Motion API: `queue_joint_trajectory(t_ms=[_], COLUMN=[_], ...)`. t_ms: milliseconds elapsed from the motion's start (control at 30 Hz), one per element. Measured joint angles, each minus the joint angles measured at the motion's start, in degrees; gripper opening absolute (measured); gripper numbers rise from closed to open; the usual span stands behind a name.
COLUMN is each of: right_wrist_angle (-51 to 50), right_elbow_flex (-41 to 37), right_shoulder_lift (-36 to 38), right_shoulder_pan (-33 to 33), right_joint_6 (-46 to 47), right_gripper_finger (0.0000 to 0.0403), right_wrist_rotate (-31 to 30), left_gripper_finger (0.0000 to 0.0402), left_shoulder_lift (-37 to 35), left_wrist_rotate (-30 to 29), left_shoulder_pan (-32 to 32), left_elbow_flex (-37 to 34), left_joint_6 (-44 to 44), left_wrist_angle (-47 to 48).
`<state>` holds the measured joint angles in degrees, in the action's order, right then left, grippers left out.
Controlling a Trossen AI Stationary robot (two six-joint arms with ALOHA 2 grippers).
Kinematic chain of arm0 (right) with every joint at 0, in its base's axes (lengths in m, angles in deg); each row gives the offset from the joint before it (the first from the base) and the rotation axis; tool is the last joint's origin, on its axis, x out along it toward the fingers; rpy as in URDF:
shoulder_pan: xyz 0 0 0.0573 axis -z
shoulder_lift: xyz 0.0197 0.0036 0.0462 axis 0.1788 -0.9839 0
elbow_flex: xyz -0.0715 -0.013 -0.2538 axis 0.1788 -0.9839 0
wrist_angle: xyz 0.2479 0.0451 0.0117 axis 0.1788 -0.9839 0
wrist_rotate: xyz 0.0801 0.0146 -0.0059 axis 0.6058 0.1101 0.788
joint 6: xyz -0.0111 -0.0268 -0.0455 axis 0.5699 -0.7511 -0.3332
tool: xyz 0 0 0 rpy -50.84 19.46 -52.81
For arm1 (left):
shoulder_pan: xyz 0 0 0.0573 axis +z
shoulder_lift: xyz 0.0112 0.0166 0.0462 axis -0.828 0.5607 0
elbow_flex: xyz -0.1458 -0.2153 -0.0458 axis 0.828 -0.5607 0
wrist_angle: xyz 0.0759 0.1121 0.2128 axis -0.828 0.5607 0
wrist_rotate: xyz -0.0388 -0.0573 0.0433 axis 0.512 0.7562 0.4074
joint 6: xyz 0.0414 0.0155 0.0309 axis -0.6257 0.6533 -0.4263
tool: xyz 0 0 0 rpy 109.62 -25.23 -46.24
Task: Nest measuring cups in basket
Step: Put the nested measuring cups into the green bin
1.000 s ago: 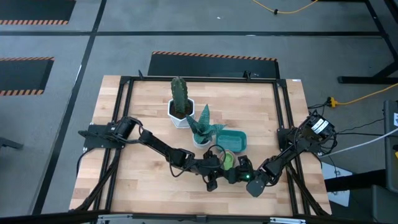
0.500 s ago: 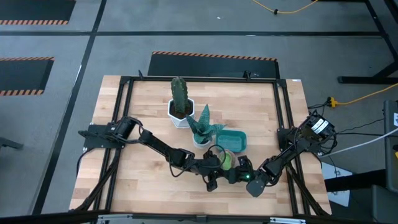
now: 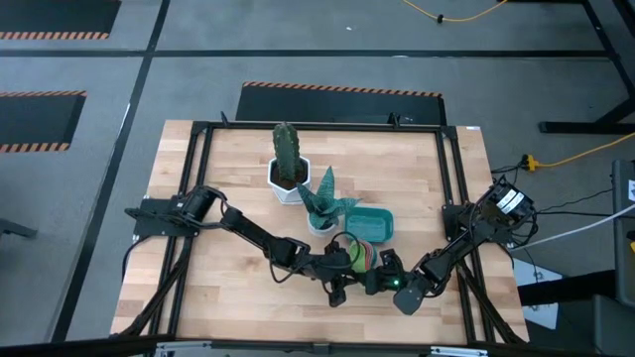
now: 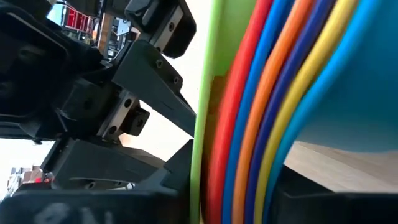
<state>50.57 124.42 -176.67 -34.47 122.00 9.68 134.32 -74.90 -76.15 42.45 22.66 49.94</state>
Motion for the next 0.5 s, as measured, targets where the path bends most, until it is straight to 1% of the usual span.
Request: queue_joint_trajectory(t_ms=[67,267,500], right_wrist_angle=[0.0,0.1,1.8], right_elbow_flex=[0.0,0.0,0.1], right_shoulder_lift=[0.0,0.0,0.3], right_shoulder_pan=[0.0,-0.1,-2.3], right_joint_6=[0.0,0.0,0.4], right_gripper_finger=[0.0100,0.0102,0.0102], right_wrist_rotate=[0.0,0.0,-0.3], left_gripper_finger=[0.0097,0.0097,0.0097], left_shoulder_lift=[0.0,0.0,-0.4], left_wrist_rotate=[0.0,0.4,1.3], left_shoulder_pan=[0.0,-0.1,-1.7], left_elbow_flex=[0.0,0.0,0.1], left_joint_6=[0.0,0.0,-2.1], left_wrist_angle=[0.0,0.0,-0.3])
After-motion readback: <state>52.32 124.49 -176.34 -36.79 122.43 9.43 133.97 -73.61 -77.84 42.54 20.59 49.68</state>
